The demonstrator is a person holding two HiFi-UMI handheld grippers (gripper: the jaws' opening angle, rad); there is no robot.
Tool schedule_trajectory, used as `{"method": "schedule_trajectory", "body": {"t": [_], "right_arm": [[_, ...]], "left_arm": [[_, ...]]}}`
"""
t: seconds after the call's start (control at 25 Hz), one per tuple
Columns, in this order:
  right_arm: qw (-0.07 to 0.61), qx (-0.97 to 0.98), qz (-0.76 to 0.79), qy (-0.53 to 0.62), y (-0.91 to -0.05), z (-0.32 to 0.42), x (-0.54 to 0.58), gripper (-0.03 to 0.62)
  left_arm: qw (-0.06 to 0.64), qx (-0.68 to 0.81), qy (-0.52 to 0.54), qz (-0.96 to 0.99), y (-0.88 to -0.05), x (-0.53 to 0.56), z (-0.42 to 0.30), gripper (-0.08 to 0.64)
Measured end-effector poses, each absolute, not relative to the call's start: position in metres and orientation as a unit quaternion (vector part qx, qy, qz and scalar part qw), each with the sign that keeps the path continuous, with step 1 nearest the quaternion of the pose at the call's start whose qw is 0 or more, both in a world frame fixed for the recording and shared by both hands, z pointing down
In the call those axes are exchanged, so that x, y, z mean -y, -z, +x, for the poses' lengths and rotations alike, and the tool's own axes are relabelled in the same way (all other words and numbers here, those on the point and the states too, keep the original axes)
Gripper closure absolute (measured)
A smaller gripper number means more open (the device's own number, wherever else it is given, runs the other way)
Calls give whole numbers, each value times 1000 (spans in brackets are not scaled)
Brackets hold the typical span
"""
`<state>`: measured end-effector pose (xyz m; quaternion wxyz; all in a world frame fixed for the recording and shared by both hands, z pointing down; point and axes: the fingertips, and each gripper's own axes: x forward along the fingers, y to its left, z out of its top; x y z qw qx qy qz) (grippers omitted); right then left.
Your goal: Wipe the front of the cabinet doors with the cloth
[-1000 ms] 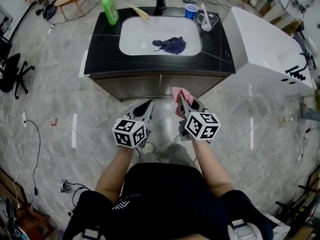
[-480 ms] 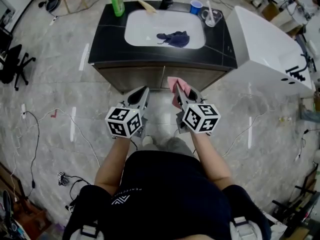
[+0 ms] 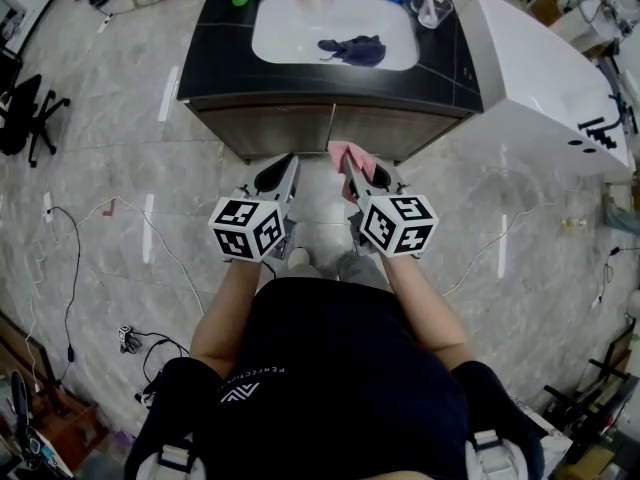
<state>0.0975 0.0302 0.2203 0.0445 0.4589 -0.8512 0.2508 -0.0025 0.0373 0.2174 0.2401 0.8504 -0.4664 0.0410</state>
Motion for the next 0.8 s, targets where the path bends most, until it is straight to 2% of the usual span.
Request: {"method": "schedule_trajectory", "body": {"t": [0.8], "right_arm": [[58, 853, 451, -256, -236, 94, -52, 549]], "left_arm": [[250, 461, -57, 850, -233, -51, 2, 551]]}}
